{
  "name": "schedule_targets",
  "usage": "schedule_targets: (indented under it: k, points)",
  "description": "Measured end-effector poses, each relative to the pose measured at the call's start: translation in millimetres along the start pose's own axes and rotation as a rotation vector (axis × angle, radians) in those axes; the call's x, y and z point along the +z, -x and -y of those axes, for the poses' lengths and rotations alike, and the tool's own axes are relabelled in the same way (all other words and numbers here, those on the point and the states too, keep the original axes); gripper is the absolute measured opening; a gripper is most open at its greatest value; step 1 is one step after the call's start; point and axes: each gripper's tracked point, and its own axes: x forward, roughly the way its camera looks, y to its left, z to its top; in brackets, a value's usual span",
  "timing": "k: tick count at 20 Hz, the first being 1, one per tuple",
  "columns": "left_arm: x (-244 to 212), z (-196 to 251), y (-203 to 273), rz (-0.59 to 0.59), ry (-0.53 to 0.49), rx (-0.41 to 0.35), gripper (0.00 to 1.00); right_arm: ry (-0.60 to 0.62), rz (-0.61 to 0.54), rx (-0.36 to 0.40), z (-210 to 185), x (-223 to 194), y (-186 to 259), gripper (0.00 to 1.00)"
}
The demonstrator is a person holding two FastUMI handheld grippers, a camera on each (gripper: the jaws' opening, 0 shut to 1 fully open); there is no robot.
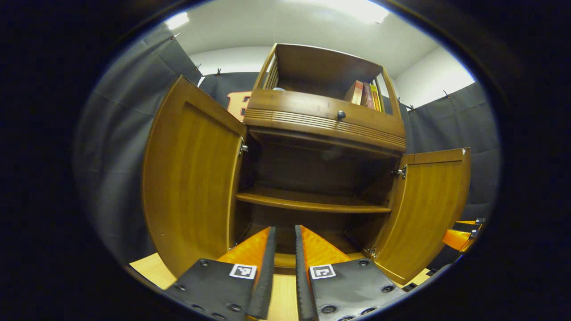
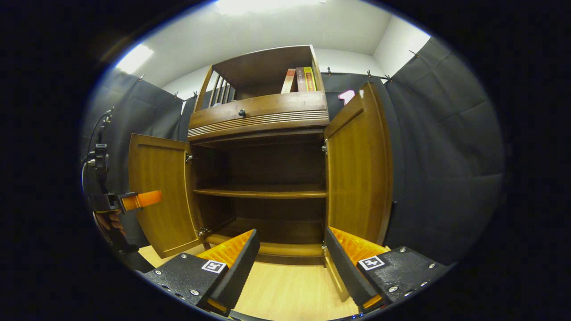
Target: Open the right door of the double-door shoe cabinet with the right hand, and open the left door with the left hand.
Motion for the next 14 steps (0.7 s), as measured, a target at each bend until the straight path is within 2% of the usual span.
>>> schedule_targets:
  k: [1, 6, 7, 9, 10, 14]
  points:
    - [-4, -1, -2, -0.003, -0.012, 0.015, 0.26, 0.012, 0.000, -0.008, 6, 0, 2, 0.92]
    - [-17, 12, -5, -0.008, -0.019, 0.019, 0.82, 0.002, -0.017, -0.005, 18, -8, 2, 0.92]
    - [-19, 13, -3, -0.011, -0.016, 0.023, 0.88, -0.002, -0.021, -0.003, 19, -9, 2, 0.92]
    - [-22, 12, -3, -0.012, -0.020, 0.031, 0.93, -0.002, -0.022, 0.001, 20, -11, 0, 0.92]
    - [-21, 11, -2, -0.009, -0.033, 0.037, 0.95, -0.002, -0.023, 0.003, 20, -12, -1, 1.00]
    - [-17, 12, -1, 0.005, -0.096, 0.035, 0.95, -0.015, -0.021, 0.006, 21, -14, -5, 1.00]
